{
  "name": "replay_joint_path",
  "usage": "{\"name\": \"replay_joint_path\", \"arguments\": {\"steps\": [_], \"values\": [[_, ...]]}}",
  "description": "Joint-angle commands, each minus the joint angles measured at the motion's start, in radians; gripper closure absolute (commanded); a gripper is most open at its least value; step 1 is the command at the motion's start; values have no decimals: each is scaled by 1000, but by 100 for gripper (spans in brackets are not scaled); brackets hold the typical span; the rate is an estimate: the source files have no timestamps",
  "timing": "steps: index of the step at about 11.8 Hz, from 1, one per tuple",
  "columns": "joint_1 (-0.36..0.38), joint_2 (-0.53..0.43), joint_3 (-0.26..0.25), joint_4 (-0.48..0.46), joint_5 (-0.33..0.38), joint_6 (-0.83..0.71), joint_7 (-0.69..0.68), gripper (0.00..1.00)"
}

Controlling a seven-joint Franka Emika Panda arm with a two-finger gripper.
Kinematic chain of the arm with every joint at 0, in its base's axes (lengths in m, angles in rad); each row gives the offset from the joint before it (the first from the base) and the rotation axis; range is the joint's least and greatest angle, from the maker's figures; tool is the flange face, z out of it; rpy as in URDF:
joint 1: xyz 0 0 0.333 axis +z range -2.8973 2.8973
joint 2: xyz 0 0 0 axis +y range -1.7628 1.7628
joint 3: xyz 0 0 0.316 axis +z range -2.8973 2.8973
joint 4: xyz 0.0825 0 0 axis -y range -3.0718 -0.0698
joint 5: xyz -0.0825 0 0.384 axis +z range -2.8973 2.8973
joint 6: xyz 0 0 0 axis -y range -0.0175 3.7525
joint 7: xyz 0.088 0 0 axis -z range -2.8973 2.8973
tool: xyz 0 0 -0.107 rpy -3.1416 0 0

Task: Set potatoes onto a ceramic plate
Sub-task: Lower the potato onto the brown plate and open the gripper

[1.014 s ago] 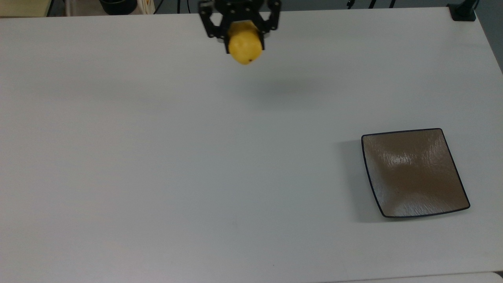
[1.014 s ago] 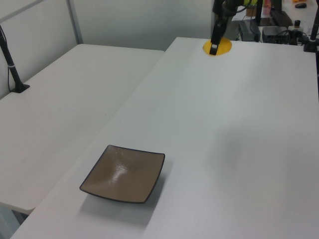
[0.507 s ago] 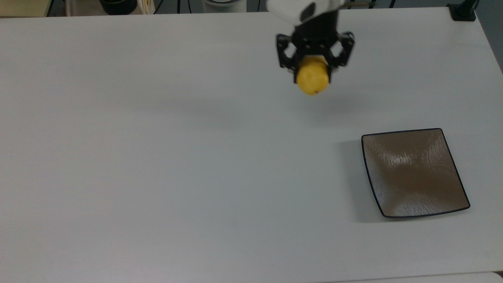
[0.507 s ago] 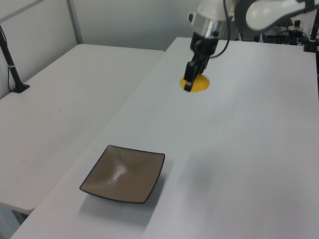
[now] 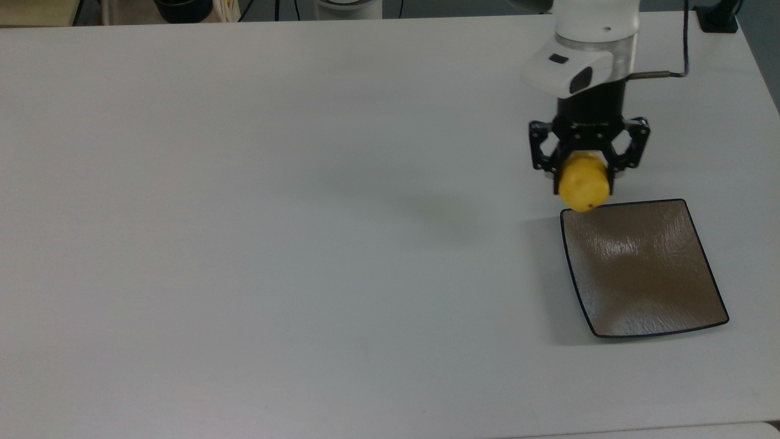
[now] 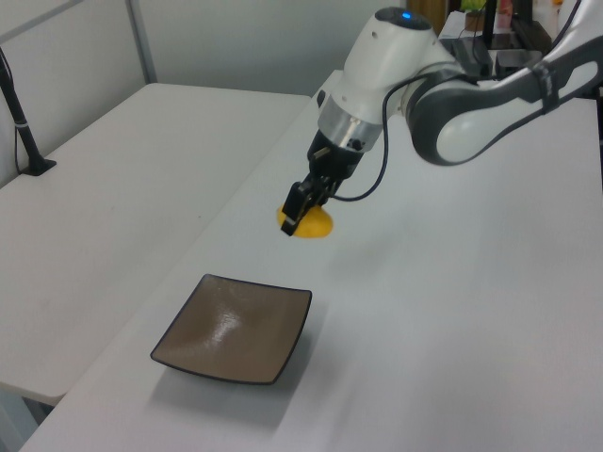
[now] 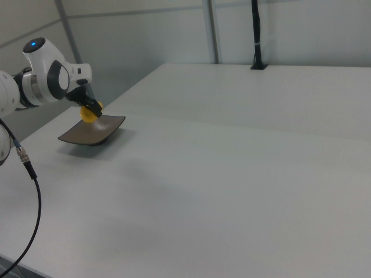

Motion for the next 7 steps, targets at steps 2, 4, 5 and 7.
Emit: {"name": "replay_joint_path", "arguments": {"steps": [2, 4, 5, 7], "values": [[42, 175, -17, 176, -16, 111, 38, 100], [60, 221, -17, 185, -16, 222, 37, 97], [61, 239, -15, 184, -16, 267, 35, 97], [68, 270, -15, 187, -16, 325, 37, 96]]}}
